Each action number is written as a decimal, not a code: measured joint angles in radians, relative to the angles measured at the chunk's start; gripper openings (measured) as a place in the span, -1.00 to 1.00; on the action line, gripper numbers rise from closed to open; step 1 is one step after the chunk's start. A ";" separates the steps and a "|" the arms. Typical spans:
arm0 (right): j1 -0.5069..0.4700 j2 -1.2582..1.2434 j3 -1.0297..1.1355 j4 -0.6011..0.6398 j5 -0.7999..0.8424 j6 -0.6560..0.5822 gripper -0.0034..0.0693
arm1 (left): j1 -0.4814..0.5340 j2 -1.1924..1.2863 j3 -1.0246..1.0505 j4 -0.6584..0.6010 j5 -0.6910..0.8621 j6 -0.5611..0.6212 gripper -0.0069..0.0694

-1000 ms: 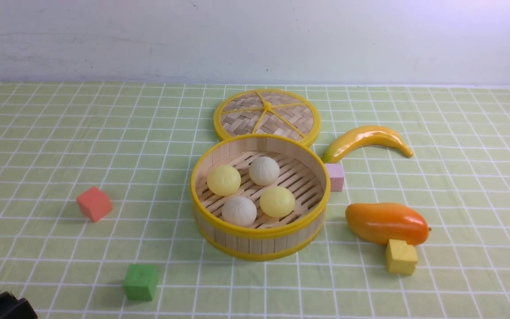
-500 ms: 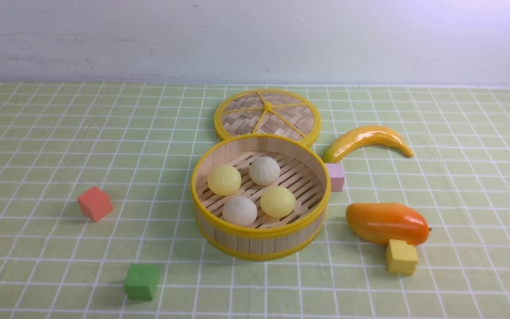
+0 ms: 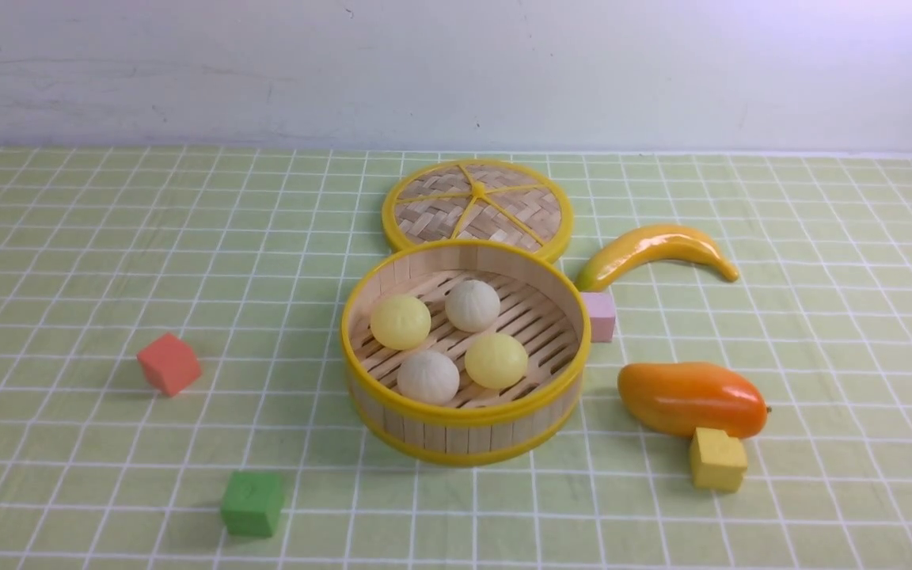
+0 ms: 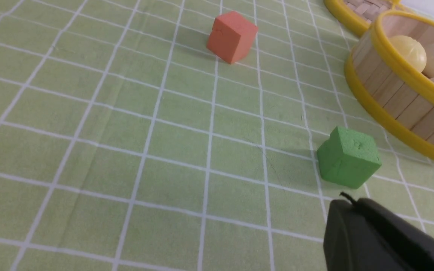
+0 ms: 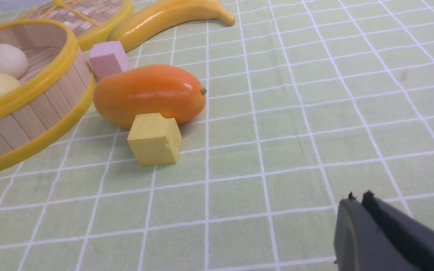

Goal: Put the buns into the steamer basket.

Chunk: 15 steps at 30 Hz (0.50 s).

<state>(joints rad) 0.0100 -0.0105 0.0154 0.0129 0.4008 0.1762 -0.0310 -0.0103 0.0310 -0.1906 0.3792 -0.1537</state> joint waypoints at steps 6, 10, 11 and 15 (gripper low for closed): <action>0.000 0.000 0.000 0.000 0.000 0.000 -0.82 | 0.000 0.000 0.000 0.000 -0.003 -0.001 -0.85; 0.000 0.000 0.000 0.000 0.000 0.000 -0.82 | 0.000 0.000 0.000 0.000 -0.003 -0.001 -0.85; 0.000 0.000 0.000 0.000 0.000 0.000 -0.82 | 0.000 0.000 0.000 0.000 -0.003 -0.001 -0.85; 0.000 0.000 0.000 0.000 0.000 0.000 -0.81 | 0.000 0.000 0.000 0.000 -0.003 -0.001 -0.85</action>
<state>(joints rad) 0.0100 -0.0105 0.0154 0.0129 0.4008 0.1762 -0.0310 -0.0103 0.0310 -0.1906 0.3761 -0.1548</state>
